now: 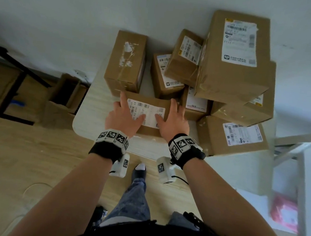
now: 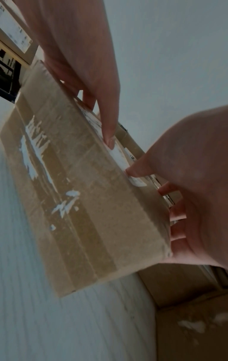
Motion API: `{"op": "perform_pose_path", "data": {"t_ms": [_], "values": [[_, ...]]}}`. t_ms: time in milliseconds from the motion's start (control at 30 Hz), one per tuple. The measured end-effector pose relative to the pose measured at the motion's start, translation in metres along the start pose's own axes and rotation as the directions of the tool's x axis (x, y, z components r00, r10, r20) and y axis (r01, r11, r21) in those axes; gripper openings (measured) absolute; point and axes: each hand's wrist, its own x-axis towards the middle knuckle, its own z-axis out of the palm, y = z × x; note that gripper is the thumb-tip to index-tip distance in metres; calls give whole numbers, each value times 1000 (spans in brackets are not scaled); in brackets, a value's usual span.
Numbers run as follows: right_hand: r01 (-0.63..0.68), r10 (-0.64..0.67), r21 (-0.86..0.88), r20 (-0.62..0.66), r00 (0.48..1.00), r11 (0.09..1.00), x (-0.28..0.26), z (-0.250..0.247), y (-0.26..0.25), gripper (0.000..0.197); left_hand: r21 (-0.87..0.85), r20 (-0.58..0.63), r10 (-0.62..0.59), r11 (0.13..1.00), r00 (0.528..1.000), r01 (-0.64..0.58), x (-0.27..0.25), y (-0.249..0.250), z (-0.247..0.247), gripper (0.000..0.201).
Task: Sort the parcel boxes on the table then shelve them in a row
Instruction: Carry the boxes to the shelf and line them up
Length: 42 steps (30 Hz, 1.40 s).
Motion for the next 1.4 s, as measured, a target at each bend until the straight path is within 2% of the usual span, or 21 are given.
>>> {"op": "perform_pose_path", "data": {"t_ms": [467,667,933,1133,1267,1400], "values": [[104,-102,10,-121,987,995,-60,-27,33,77,28,-128,17,1000,992,-14,-74,23,-8,105],[170,-167,1,-160,973,986,-89,-42,67,77,-16,-191,-21,1000,981,18,-123,44,3,104],[250,-248,-19,-221,943,968,-146,-68,139,74,-85,-283,-57,996,957,34,-216,85,31,102],[184,-175,8,-284,943,983,-176,-91,196,74,-56,-261,38,997,965,-54,-254,127,52,102],[82,-61,47,-344,937,996,-183,-101,217,72,-27,-235,169,983,957,-180,-247,147,53,103],[-21,68,124,-396,916,992,-190,-104,224,73,11,-200,313,948,929,-317,-234,163,47,104]]}}
